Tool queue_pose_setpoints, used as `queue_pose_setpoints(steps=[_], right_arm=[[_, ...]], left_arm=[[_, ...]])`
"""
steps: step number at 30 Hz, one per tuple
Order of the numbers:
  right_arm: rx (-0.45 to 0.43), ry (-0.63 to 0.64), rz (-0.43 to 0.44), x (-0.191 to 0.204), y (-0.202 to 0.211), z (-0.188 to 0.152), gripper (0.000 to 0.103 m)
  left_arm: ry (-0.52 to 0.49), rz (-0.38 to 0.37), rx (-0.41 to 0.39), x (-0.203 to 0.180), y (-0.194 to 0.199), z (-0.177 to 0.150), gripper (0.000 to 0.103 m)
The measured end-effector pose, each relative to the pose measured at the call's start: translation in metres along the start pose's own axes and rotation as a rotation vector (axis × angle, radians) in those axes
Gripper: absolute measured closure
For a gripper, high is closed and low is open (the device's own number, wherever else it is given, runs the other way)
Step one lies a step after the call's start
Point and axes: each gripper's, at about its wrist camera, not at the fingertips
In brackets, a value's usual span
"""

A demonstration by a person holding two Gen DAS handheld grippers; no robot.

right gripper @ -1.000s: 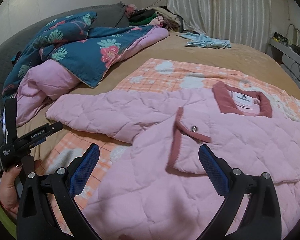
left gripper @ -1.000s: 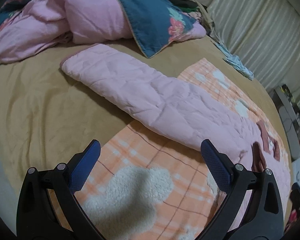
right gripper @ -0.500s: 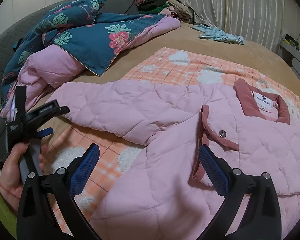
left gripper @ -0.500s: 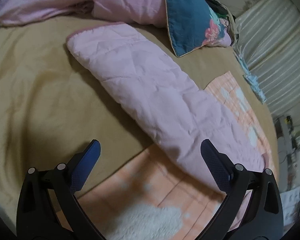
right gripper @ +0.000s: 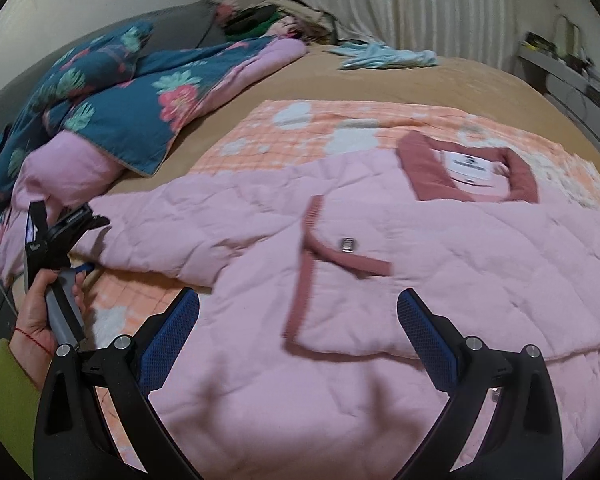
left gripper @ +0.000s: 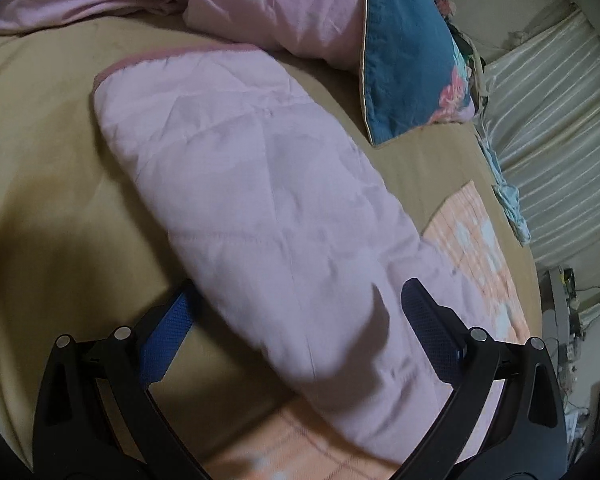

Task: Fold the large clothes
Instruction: 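Close the left gripper on the other sleeve cuff, then lift the sleeve with the left gripper toward the jacket center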

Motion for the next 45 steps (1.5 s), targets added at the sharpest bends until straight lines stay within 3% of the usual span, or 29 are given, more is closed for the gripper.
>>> queue_pose_setpoints(steps=[1,4,6,8,10,16,25,33,45], right_arm=[[-0.005,-0.006,-0.006,-0.005,0.002,0.0,0.004],[-0.015,-0.018,-0.022,-0.016,0.008,-0.002,0.004],[-0.018,-0.028,-0.037,-0.025,0.014,-0.004,0.004],[-0.021,-0.031,-0.047,-0.032,0.021,-0.007,0.004],[-0.027,-0.034,-0.057,-0.037,0.027,-0.008,0.004],[-0.054,-0.034,-0.089,-0.053,0.053,-0.006,0.004],[-0.087,-0.023,-0.108,-0.068,0.088,-0.001,0.004],[-0.148,-0.027,-0.116,-0.084,0.13,0.002,0.004],[-0.206,-0.076,-0.117,-0.105,0.173,-0.003,0.004]], left_arm=[[-0.006,0.003,-0.009,-0.001,-0.002,0.002,0.013],[-0.035,0.016,-0.03,-0.003,-0.005,0.006,0.046],[-0.027,-0.008,-0.028,0.0,-0.007,0.01,0.063],[-0.004,-0.034,-0.046,0.003,0.001,0.016,0.086],[-0.014,-0.074,-0.087,-0.003,0.015,0.026,0.091],[-0.088,-0.188,-0.195,-0.034,0.068,0.042,0.094],[-0.179,-0.339,-0.291,-0.073,0.151,0.029,0.097],[-0.264,-0.445,-0.298,-0.119,0.194,0.007,0.098],[-0.324,-0.483,-0.292,-0.152,0.23,-0.012,0.098]])
Point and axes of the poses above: each gripper's, at about its wrist camera, not at the fingertips, and y roughly against the way its jaws point, x to its left, z to its top, and after that the axes turned 15 degrees about -x, right-handed
